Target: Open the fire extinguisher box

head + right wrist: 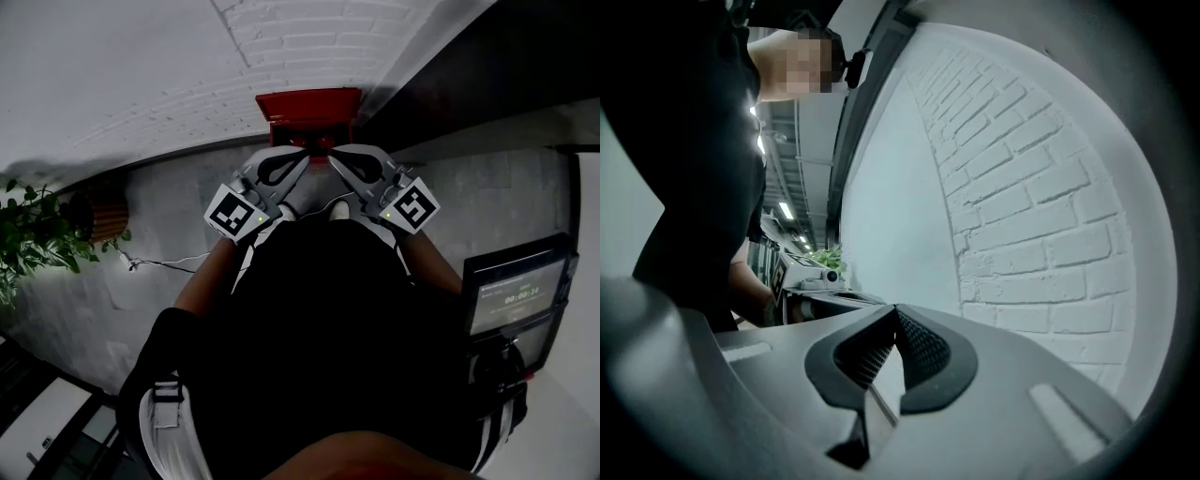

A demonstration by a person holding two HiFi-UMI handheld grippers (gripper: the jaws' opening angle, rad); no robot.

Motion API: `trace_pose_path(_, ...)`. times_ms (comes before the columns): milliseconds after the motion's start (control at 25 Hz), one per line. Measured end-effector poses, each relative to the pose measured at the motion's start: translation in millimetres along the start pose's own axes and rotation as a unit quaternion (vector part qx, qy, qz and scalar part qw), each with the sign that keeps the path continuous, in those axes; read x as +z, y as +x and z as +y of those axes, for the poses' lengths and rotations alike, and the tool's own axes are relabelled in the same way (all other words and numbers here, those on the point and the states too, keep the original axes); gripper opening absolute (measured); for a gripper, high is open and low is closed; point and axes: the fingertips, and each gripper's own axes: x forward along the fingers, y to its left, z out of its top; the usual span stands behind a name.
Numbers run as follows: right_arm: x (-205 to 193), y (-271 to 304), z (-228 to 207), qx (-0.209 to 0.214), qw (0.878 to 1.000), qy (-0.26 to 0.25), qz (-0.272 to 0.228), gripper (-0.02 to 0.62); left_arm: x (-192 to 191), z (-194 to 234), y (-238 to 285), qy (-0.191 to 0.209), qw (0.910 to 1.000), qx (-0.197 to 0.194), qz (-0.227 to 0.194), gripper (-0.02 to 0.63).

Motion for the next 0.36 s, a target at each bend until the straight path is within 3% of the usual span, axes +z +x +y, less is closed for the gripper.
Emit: trace_pose_path(360, -1.0, 1.2, -2.8, -0.002, 1.0, -0.002, -0.003, 0.009, -4.7, 1.9, -0.1, 0.004, 1.0, -0.001, 0.005, 0.002)
